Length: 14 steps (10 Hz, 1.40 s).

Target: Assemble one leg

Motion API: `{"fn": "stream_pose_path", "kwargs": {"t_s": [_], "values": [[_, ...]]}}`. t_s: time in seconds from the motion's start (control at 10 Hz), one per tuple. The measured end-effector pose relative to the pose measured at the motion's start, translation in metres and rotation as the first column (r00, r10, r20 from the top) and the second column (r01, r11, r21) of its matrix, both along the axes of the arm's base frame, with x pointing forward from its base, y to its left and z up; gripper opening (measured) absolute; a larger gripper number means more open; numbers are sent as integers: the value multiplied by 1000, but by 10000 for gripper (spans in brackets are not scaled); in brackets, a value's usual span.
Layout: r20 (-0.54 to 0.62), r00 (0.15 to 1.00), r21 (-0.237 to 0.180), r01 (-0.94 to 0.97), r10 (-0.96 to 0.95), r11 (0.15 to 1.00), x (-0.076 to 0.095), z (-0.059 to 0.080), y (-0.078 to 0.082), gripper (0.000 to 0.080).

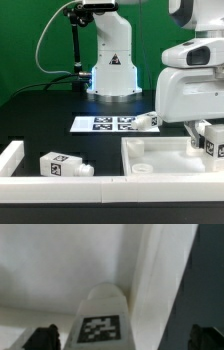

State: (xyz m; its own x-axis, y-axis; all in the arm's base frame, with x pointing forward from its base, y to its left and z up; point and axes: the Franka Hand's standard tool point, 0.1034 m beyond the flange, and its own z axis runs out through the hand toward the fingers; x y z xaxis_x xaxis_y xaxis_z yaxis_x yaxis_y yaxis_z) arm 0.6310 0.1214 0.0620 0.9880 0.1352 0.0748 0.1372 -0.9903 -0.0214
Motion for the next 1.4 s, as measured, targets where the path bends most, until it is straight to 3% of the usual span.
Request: {"fn": "stream_pose_path", "kwargs": {"t_s": [0.2, 0.3, 0.4, 0.6, 0.8, 1.0, 1.2, 1.4], "values": [[-1, 1000, 1, 19, -19, 1000, 0, 0, 0, 397], [-4, 992, 4, 124, -124, 992, 1, 0, -4, 397], [-6, 978, 9, 210, -210, 978, 1, 0, -5, 287], [-15, 876, 25, 483, -482, 875, 1, 0, -3, 287], [-53, 637, 48, 771, -769, 635, 0, -2, -1, 287], [-117, 362, 65, 932, -925, 357, 1, -2, 0, 287], [-142, 251, 65, 968, -958, 244, 1, -2, 0, 287], [-138, 262, 72, 964, -955, 254, 2, -2, 0, 287]]}}
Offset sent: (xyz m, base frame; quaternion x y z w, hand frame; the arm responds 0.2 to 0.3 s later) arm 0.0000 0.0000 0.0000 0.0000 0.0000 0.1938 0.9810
